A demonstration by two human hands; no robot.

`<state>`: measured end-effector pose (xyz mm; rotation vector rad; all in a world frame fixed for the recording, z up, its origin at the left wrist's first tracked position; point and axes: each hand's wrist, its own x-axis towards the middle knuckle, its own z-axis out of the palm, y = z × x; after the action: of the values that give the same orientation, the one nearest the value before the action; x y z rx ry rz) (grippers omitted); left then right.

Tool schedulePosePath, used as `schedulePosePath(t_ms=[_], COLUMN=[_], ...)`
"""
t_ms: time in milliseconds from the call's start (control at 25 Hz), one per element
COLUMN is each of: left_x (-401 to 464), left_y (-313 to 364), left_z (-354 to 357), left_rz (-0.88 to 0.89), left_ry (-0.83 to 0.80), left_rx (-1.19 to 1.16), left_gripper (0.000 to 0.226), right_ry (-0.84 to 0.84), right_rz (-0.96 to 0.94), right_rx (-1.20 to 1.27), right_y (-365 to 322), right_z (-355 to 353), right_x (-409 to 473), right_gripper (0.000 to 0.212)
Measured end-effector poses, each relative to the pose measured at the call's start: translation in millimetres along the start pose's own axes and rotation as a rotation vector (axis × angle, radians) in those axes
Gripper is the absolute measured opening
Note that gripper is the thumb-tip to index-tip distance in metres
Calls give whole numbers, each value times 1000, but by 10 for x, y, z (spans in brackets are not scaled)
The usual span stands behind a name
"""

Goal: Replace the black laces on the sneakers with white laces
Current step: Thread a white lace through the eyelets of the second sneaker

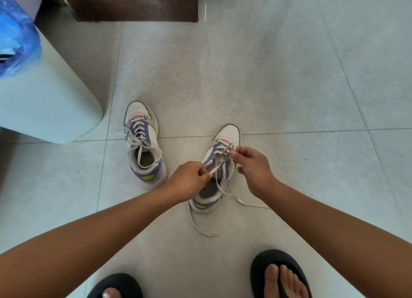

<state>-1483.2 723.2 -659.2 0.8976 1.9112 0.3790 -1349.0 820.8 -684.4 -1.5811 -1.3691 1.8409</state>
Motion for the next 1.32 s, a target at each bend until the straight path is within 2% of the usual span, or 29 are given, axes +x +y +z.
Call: schedulePosePath(t_ms=[80,120,240,400,560,760,840,960,1040,1160,1320], left_x=[-2,-7,-32,-101,-190,-209,-312,-593,-764,-860,-758], left_y=[-5,-5,-15,47,137,90,76,-2,-127,-284,-407], left_z=[16,31,74,118,235,196,131,60,35,-9,-99], left_rz=[-5,-6,-37,-91,-7,-70,28,353,480,498,477], left_ry=[18,38,101,125,127,187,214,186,188,190,129], left_rx=[-16,-25,-89,-278,-314,-517,-561,-455,-349,-255,-104], left_gripper=[24,23,23,24,32,29,28,18,14,10,17], right_ry=[-95,-135,-155,-123,-156,21,98,172,172,123,104], right_rz=[254,324,403,314,188,44,18,12,16,-16,-120], right_rx=[400,497,575,332,45,-193,-237,-187,-129,-87,-264], right_y=[-17,-6,0,9,87,98,113,119,116,120,60], right_z=[-19,-44,-124,-92,67,138,166,184,195,206,131], right_x=[5,11,38,-40,-203,-202,-233,-206,-174,-169,-157], right_gripper=[11,11,7,17,50,56,57,51,45,36,31])
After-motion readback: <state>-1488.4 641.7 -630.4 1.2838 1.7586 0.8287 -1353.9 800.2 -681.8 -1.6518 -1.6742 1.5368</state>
